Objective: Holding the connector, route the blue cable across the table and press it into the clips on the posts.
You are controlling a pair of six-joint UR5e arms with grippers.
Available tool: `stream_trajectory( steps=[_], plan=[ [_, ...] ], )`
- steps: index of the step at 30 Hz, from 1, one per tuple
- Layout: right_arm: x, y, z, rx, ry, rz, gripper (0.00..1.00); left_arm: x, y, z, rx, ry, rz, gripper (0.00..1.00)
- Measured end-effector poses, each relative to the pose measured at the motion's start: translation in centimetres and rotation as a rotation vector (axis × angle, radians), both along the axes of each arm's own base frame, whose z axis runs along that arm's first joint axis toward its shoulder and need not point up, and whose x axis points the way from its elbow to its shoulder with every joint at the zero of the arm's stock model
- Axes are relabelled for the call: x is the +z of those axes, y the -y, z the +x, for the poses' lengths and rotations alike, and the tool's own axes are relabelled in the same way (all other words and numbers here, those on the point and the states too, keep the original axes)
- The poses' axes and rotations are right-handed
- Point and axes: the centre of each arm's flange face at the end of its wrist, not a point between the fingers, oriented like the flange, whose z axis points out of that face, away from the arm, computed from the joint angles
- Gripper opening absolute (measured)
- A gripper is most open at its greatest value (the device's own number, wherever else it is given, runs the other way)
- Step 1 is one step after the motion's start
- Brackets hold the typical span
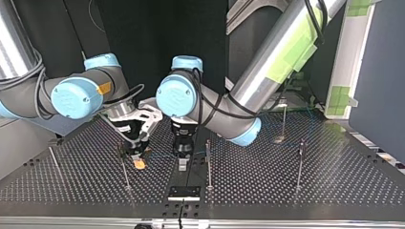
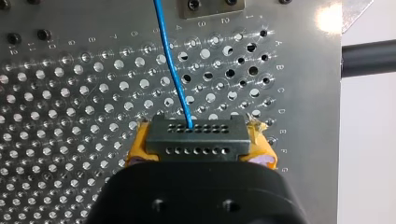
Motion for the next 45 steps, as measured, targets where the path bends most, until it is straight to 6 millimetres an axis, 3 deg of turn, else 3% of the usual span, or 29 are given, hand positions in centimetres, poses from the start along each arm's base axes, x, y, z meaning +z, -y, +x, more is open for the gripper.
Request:
stream_trajectory(
  steps=[3, 5, 6, 7, 8, 9, 11, 12, 14, 27, 45],
  plan=[
    [0.0, 0.0, 0.0, 0.0, 0.001, 0.001, 0.0, 1.3, 0.3, -0.2, 0.004, 0.013, -0.003, 1.0],
    [0.0, 0.0, 0.0, 0.001, 0.002, 0.001, 0.0, 1.7, 0.4, -0.3, 0.01, 0.016, -0.003, 0.76],
    [0.0, 0.0, 0.0, 0.001, 0.002, 0.001, 0.0, 1.8, 0.5, -0.4, 0.012, 0.016, -0.003, 0.76],
    [0.0, 0.0, 0.0, 0.001, 0.002, 0.001, 0.0, 1.8, 0.5, -0.4, 0.013, 0.015, -0.002, 0.49],
    [0.0, 0.0, 0.0, 0.001, 0.002, 0.001, 0.0, 1.7, 0.5, -0.5, 0.015, 0.013, -0.001, 0.36],
    [0.0, 0.0, 0.0, 0.001, 0.002, 0.001, 0.0, 1.6, 0.5, -0.5, 0.016, 0.01, 0.001, 0.36],
    [0.0, 0.0, 0.0, 0.001, 0.003, 0.001, 0.0, 1.3, 0.4, -0.6, 0.021, 0.005, 0.005, 0.11],
    [0.0, 0.0, 0.0, 0.001, 0.003, 0.001, 0.0, 1.1, 0.4, -0.6, 0.025, 0.001, 0.008, 0.11],
    [0.0, 0.0, 0.0, 0.0, 0.003, 0.001, 0.0, 0.8, 0.3, -0.6, 0.031, -0.004, 0.013, 0.01],
    [-0.6, -0.3, 0.1, 0.005, -0.005, 0.014, 0.0, -2.2, 0.6, -1.5, 0.012, -0.034, 0.042, 0.01],
    [-7.4, -1.8, -1.2, -0.008, -0.087, 0.127, 0.0, -8.0, 1.5, -3.2, -0.028, -0.045, 0.011, 0.01]
  ],
)
